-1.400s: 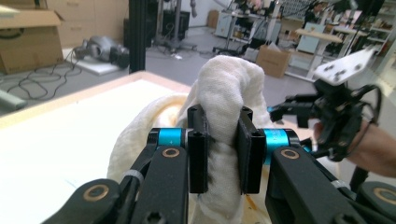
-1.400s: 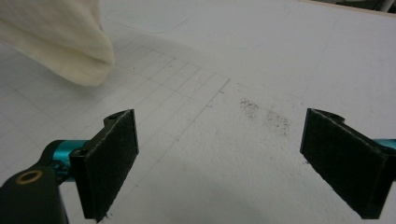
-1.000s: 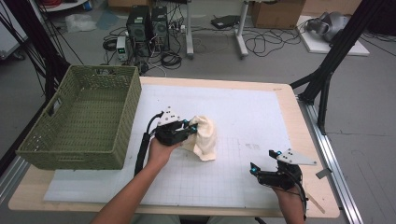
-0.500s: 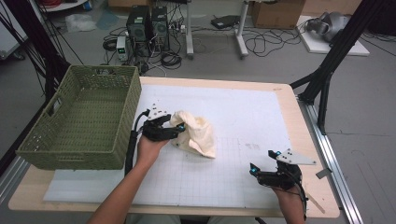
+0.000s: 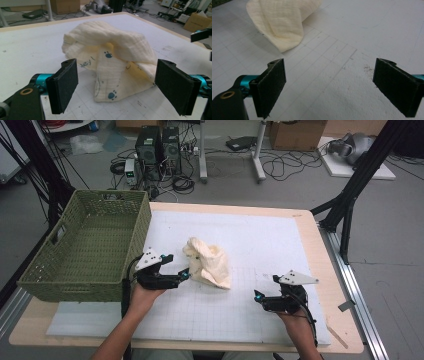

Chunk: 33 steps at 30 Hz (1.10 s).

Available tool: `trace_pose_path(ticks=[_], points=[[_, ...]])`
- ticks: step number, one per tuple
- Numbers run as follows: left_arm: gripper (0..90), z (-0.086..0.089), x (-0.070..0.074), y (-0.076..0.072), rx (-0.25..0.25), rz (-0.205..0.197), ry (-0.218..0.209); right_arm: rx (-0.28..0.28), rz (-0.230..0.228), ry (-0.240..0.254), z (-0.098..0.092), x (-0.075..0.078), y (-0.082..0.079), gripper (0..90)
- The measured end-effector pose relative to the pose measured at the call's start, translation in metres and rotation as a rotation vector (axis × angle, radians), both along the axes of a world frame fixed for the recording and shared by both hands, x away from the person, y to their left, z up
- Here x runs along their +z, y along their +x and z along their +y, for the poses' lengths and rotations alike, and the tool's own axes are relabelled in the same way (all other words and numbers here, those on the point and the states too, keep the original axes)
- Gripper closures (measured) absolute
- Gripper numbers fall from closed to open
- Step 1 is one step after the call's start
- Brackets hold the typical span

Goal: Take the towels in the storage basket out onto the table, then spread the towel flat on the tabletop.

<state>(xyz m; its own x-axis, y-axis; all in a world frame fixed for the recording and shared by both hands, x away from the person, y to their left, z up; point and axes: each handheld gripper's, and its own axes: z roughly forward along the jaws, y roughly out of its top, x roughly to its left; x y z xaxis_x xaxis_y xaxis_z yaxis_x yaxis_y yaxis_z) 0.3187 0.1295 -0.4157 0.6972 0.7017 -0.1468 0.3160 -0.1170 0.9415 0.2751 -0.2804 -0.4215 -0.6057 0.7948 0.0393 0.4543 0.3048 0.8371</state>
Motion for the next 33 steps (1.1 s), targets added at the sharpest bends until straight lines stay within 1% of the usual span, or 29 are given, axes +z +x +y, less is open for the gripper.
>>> trace_pose_path(ticks=[1, 3, 5, 7, 11, 14, 16, 22, 27, 30, 31, 33], points=[[19.2, 0.000, -0.001, -0.001, 0.000, 0.002, 0.001, -0.001, -0.001, -0.005, 0.002, -0.001, 0.001, 10.6], [19.5, 0.002, -0.005, -0.002, 0.008, -0.011, -0.010, 0.007, -0.016, -0.014, 0.005, -0.003, 0.000, 10.6], [20.1, 0.003, -0.008, -0.003, 0.009, -0.009, -0.011, 0.011, -0.023, -0.020, 0.006, -0.003, -0.001, 10.6], [20.5, 0.004, -0.011, -0.005, 0.013, -0.008, -0.009, 0.005, -0.034, -0.009, 0.003, -0.002, -0.002, 10.7], [20.6, 0.003, -0.010, -0.006, 0.009, -0.011, -0.008, -0.017, -0.038, 0.026, -0.001, -0.001, -0.003, 10.6], [21.1, 0.005, -0.011, -0.006, 0.015, -0.012, -0.008, -0.026, -0.016, 0.043, -0.003, -0.002, -0.002, 10.6], [21.2, 0.005, -0.011, -0.006, 0.020, -0.007, -0.010, -0.027, -0.022, 0.039, -0.003, -0.002, -0.002, 10.6], [22.5, 0.005, -0.011, -0.006, 0.026, -0.014, -0.009, -0.019, -0.039, 0.024, -0.003, -0.001, -0.003, 10.6], [22.5, 0.003, -0.013, -0.005, 0.019, -0.007, -0.003, -0.024, -0.030, 0.026, -0.004, -0.002, -0.002, 10.6], [22.5, 0.003, -0.013, -0.005, 0.020, -0.008, -0.005, -0.008, -0.032, 0.020, -0.002, -0.002, -0.003, 10.6], [22.5, 0.003, -0.013, -0.005, 0.022, -0.008, -0.003, 0.001, -0.033, 0.016, -0.001, -0.002, -0.002, 10.6], [22.5, 0.004, -0.013, -0.004, 0.024, -0.007, -0.006, -0.005, -0.040, -0.002, 0.001, -0.001, -0.002, 10.6]])
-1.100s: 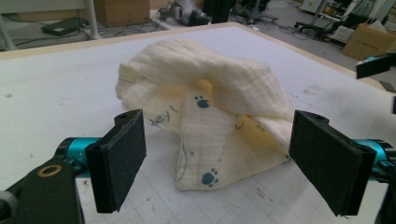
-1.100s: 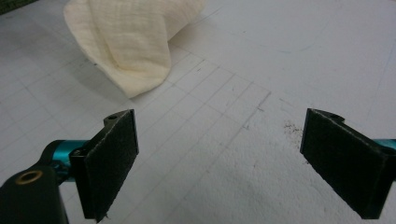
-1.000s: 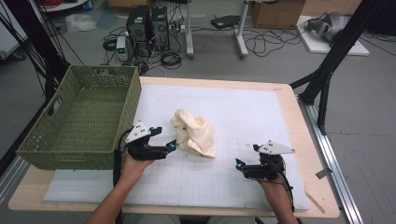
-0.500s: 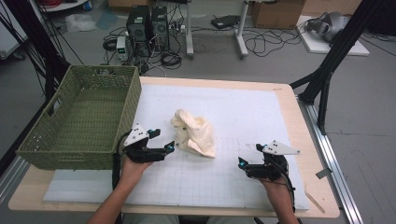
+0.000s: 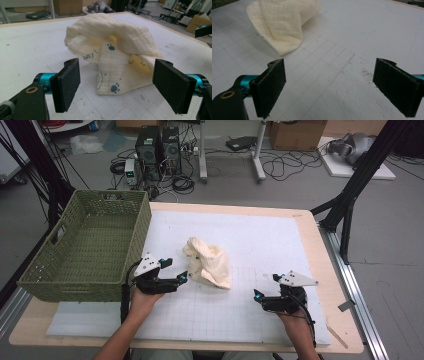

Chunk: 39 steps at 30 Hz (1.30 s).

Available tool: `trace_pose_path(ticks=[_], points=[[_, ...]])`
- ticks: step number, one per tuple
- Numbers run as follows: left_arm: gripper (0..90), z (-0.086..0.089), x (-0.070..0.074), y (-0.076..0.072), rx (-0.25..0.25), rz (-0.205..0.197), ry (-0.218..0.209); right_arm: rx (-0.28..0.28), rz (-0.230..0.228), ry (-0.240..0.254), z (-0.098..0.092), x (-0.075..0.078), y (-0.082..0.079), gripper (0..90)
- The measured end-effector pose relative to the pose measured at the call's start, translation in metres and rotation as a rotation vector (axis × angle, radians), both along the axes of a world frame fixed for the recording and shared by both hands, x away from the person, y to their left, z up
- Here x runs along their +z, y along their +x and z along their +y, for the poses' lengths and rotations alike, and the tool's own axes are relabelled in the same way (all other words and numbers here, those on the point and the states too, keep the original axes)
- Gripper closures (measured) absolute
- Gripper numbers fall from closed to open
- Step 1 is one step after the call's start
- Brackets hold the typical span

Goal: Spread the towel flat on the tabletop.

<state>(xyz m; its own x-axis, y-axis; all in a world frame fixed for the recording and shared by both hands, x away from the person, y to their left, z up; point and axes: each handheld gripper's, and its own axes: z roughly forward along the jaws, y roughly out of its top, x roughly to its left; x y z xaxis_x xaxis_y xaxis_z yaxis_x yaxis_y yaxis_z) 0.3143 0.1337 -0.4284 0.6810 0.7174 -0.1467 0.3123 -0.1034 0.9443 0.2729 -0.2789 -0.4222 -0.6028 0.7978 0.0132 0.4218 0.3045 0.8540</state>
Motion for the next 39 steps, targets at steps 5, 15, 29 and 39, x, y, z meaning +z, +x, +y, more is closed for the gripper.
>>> trace_pose_path(ticks=[5, 15, 29, 39], points=[[22.5, 0.001, 0.001, -0.001, 0.007, 0.001, -0.004, 0.021, -0.003, -0.008, 0.006, 0.001, 0.002, 10.6], [23.7, 0.004, -0.001, 0.000, 0.026, 0.010, -0.008, 0.093, -0.004, 0.007, 0.030, 0.009, 0.011, 18.5], [34.3, 0.005, -0.003, 0.000, -0.003, 0.020, 0.007, 0.290, -0.037, -0.098, 0.116, 0.018, 0.047, 47.0], [40.5, 0.004, -0.004, 0.002, 0.015, 0.036, 0.023, 0.249, 0.025, -0.236, 0.142, 0.005, 0.074, 76.1]])
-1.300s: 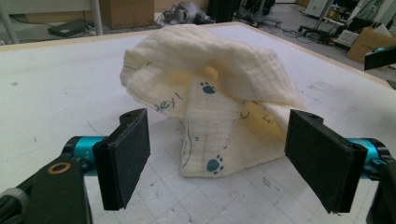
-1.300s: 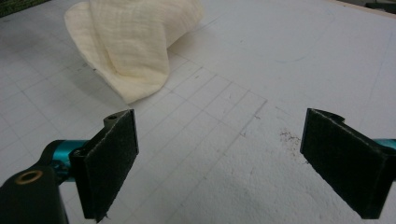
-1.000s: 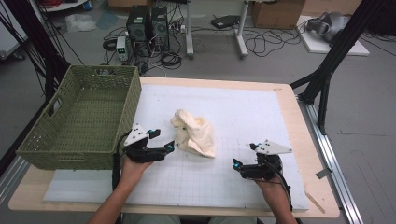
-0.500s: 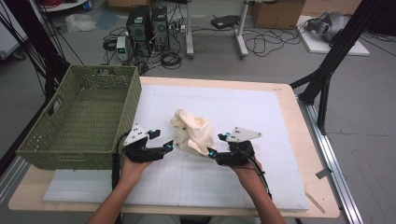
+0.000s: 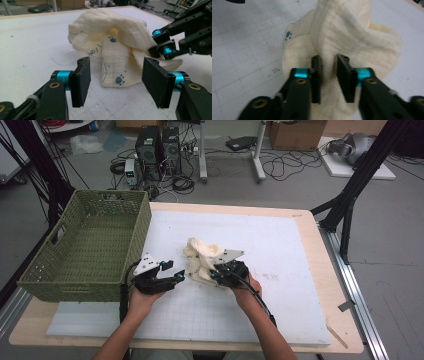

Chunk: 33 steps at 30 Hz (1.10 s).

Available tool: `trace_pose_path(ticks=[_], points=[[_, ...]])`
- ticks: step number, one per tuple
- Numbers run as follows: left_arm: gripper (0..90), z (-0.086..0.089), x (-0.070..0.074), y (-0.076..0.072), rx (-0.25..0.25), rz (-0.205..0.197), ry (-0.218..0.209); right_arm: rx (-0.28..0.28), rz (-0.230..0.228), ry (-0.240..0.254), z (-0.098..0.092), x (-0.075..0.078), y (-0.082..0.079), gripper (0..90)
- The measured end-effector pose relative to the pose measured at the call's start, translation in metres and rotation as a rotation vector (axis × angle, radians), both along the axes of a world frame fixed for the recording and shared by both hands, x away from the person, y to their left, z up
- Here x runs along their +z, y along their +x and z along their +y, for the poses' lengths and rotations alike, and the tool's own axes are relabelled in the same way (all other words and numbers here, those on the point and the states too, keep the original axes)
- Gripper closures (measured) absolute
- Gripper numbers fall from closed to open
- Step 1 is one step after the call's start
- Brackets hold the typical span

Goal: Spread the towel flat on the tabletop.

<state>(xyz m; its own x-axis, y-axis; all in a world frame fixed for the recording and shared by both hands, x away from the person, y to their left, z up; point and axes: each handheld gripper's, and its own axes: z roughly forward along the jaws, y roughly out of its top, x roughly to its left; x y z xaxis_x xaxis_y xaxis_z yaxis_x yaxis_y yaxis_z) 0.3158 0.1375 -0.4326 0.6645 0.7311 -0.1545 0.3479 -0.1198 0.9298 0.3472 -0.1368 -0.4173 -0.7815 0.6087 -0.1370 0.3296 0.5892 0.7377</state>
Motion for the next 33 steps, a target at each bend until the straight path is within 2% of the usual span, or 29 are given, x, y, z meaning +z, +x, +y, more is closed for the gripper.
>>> trace_pose_path(ticks=[2, 4, 5, 8, 10, 13, 16, 18, 23, 25, 28, 31, 33], points=[[41.9, 0.000, 0.000, 0.000, 0.000, 0.003, 0.004, 0.002, -0.001, 0.004, -0.002, 0.001, 0.000, 83.3], [44.2, 0.001, -0.001, 0.001, 0.000, 0.004, 0.008, -0.002, 0.003, 0.014, -0.005, 0.003, 0.000, 86.1], [45.0, 0.001, -0.001, 0.001, 0.001, 0.007, 0.010, -0.009, -0.006, 0.027, -0.008, 0.006, -0.001, 86.5], [46.9, 0.001, -0.002, 0.001, -0.001, 0.010, 0.009, -0.028, -0.034, 0.109, -0.022, 0.019, -0.002, 86.5], [47.0, 0.001, -0.002, 0.001, -0.002, 0.013, 0.009, -0.051, -0.035, 0.138, -0.032, 0.028, -0.004, 86.4], [46.9, 0.001, -0.002, 0.001, -0.005, 0.017, 0.009, -0.094, -0.038, 0.145, -0.048, 0.036, -0.004, 86.4], [46.6, 0.001, -0.002, 0.002, -0.006, 0.020, 0.007, -0.146, -0.038, 0.197, -0.066, 0.042, -0.003, 86.4], [46.3, 0.000, -0.003, 0.002, -0.007, 0.025, 0.007, -0.181, -0.019, 0.212, -0.074, 0.044, -0.002, 86.4], [45.5, -0.001, -0.003, 0.002, -0.015, 0.028, 0.007, -0.275, 0.019, 0.135, -0.091, 0.036, 0.002, 86.1], [45.2, -0.001, -0.003, 0.002, -0.014, 0.028, 0.007, -0.330, 0.040, 0.100, -0.100, 0.029, 0.005, 85.9], [45.1, -0.001, -0.003, 0.002, -0.016, 0.029, 0.008, -0.377, 0.085, 0.077, -0.110, 0.017, 0.010, 83.5], [44.7, 0.000, -0.004, 0.003, -0.014, 0.031, 0.007, -0.383, 0.102, 0.057, -0.113, 0.008, 0.009, 71.7], [44.5, 0.000, -0.004, 0.003, -0.011, 0.030, 0.006, -0.353, 0.079, 0.055, -0.114, 0.007, 0.005, 59.9]])
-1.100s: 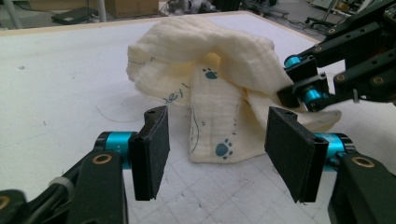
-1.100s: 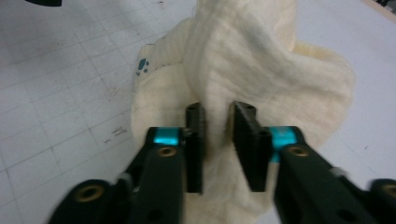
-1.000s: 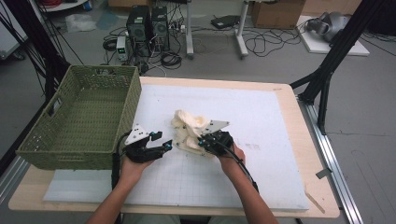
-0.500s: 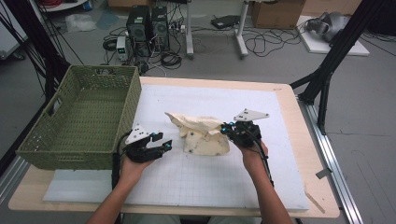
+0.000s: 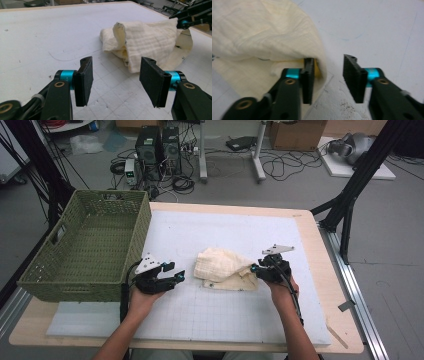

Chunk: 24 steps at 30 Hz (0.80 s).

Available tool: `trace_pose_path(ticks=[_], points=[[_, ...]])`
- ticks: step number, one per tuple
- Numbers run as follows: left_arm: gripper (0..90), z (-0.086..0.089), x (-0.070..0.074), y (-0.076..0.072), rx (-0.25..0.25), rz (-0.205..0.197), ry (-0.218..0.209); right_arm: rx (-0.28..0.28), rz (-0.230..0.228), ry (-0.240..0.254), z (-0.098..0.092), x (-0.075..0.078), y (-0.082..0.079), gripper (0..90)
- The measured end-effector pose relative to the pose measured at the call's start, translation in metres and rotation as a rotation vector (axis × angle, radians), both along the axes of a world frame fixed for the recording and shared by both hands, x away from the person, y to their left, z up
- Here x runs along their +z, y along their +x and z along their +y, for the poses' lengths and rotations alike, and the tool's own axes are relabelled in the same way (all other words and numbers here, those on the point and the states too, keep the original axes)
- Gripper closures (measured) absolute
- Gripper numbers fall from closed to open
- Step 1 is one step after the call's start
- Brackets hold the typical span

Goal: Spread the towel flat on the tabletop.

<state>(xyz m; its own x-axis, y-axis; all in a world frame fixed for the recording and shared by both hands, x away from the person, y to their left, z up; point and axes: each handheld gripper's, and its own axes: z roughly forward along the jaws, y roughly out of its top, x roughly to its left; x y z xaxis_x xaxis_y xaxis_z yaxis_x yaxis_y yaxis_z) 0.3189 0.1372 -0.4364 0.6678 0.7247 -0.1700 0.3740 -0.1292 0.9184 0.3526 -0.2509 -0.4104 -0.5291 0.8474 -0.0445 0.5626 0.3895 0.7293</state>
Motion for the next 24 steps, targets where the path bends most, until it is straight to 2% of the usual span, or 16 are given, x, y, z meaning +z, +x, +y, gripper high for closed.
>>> trace_pose_path(ticks=[3, 7, 9, 12, 15, 21, 23, 24], points=[[44.3, 0.000, 0.001, 0.000, 0.004, -0.007, 0.001, 0.048, -0.062, -0.013, 0.001, 0.005, -0.010, 46.3], [43.3, 0.002, 0.001, 0.000, 0.016, -0.018, -0.006, 0.139, -0.156, -0.019, 0.007, 0.013, -0.025, 39.9], [42.5, 0.002, 0.001, 0.000, 0.017, -0.018, -0.005, 0.178, -0.188, -0.016, 0.013, 0.017, -0.028, 37.9], [40.8, 0.001, 0.002, -0.001, 0.015, -0.023, -0.008, 0.249, -0.189, -0.004, 0.026, 0.019, -0.029, 35.6], [39.5, 0.003, 0.003, -0.001, 0.020, -0.032, -0.017, 0.318, -0.156, -0.014, 0.045, 0.014, -0.025, 35.8], [39.1, 0.003, 0.004, -0.002, 0.029, -0.040, -0.019, 0.380, -0.113, -0.049, 0.079, -0.001, -0.010, 36.6], [39.1, 0.003, 0.003, -0.001, 0.028, -0.037, -0.020, 0.406, -0.101, -0.074, 0.087, -0.004, -0.006, 44.7], [39.1, 0.004, 0.003, -0.001, 0.028, -0.035, -0.016, 0.415, -0.096, -0.098, 0.090, -0.006, -0.004, 54.3]])
